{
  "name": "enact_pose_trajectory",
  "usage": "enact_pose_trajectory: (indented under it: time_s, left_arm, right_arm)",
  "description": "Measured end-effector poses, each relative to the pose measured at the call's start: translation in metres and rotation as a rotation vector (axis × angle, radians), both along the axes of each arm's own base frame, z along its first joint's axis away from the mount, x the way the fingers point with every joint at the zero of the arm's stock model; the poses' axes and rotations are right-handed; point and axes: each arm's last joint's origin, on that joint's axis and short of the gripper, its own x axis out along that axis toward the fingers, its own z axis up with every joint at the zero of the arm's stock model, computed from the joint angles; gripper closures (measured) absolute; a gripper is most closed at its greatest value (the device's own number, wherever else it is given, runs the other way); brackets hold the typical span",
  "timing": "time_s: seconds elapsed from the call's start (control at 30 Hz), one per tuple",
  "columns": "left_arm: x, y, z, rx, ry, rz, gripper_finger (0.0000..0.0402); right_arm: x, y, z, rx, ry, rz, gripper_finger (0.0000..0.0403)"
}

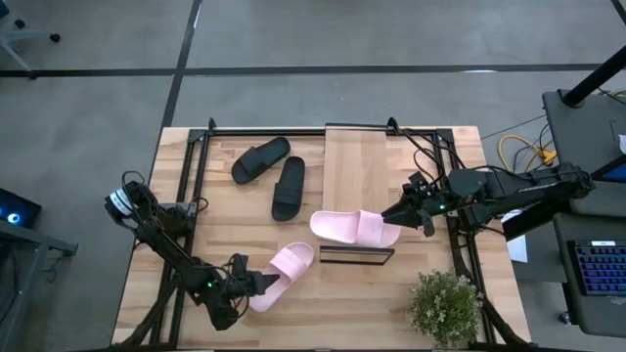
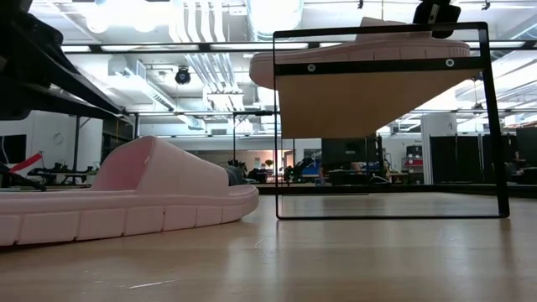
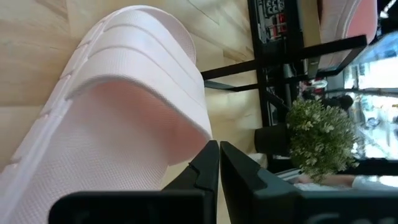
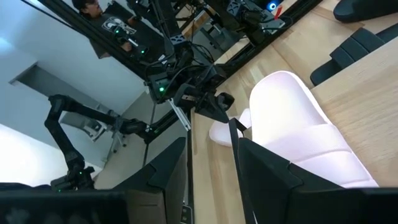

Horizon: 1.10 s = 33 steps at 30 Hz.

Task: Pick and place slides into the shelf
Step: Put the light pink slipper on the shelf

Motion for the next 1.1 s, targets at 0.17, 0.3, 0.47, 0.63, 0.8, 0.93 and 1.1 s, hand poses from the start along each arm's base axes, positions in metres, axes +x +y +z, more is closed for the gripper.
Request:
enact_pose_trajectory:
  time_s: [0.17,0.3,0.47,0.63,0.8,0.93,1.1]
  left_arm:
    - [0.0,0.0,0.0,0.003,0.0,-0.002,0.0402]
    - [0.002,0.001,0.0,-0.006,0.009,-0.004,0.0401]
    - [0.004,0.003,-0.001,-0.021,0.025,-0.01,0.0385]
    - [0.005,0.005,-0.002,-0.036,0.021,0.005,0.0338]
    - [0.006,0.007,-0.002,-0.037,0.025,0.011,0.0294]
    - [0.008,0.01,-0.003,-0.041,0.031,0.015,0.0273]
    - [0.011,0.015,-0.005,-0.033,0.042,0.031,0.0267]
  right_arm:
    - [0.0,0.0,0.0,0.0,-0.002,0.0,0.0266]
    - [0.0,0.0,0.002,0.003,-0.018,0.0,0.0266]
    - [0.001,0.0,0.003,0.011,-0.029,-0.001,0.0266]
    - [0.001,0.0,0.003,0.017,-0.028,-0.002,0.0266]
    - [0.001,0.0,0.004,0.023,-0.042,-0.002,0.0266]
    - [0.001,0.0,0.007,0.027,-0.067,-0.002,0.0266]
    - [0.001,0.0,0.007,0.03,-0.068,-0.002,0.0266]
